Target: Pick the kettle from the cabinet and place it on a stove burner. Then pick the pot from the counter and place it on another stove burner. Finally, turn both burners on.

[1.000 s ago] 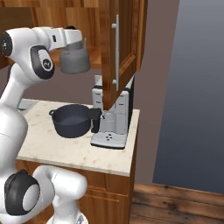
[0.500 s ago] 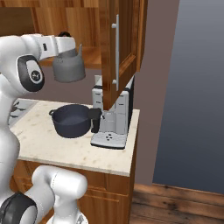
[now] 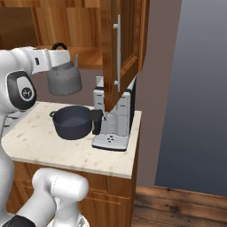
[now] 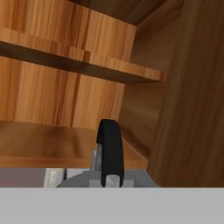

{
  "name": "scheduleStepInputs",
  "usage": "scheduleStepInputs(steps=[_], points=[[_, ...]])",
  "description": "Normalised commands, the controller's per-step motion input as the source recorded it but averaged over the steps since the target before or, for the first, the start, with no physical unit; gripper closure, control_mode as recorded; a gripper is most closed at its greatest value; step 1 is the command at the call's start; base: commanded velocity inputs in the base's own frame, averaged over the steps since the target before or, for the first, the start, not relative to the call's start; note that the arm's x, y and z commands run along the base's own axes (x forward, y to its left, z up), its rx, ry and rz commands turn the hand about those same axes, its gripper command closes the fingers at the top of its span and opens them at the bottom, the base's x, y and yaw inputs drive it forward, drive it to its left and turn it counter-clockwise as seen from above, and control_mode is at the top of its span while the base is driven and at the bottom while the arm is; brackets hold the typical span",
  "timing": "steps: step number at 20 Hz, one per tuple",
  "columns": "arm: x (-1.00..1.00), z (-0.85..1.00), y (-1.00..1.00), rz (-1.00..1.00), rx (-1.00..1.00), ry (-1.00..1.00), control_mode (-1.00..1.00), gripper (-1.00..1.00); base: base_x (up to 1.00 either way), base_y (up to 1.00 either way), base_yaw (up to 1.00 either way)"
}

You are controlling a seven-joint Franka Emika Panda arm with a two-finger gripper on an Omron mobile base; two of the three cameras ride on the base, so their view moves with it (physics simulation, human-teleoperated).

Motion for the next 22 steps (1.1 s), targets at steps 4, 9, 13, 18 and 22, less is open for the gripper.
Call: scheduleStepInputs(steps=[4,9,13,18,22], points=[[-0.11,0.00,0.12,0.00,0.00,0.04,-1.00,1.00,0.00,0.00,0.00],[-0.17,-0.06,0.00,0.00,0.02,0.06,-1.00,1.00,0.00,0.00,0.00],[-0.29,-0.16,0.00,0.00,0.02,0.01,-1.00,1.00,0.00,0.00,0.00],[-0.33,-0.24,0.01,0.00,0.00,0.00,-1.00,1.00,0.00,0.00,0.00],[-0.23,-0.18,0.01,0.00,0.00,0.00,-1.00,1.00,0.00,0.00,0.00]])
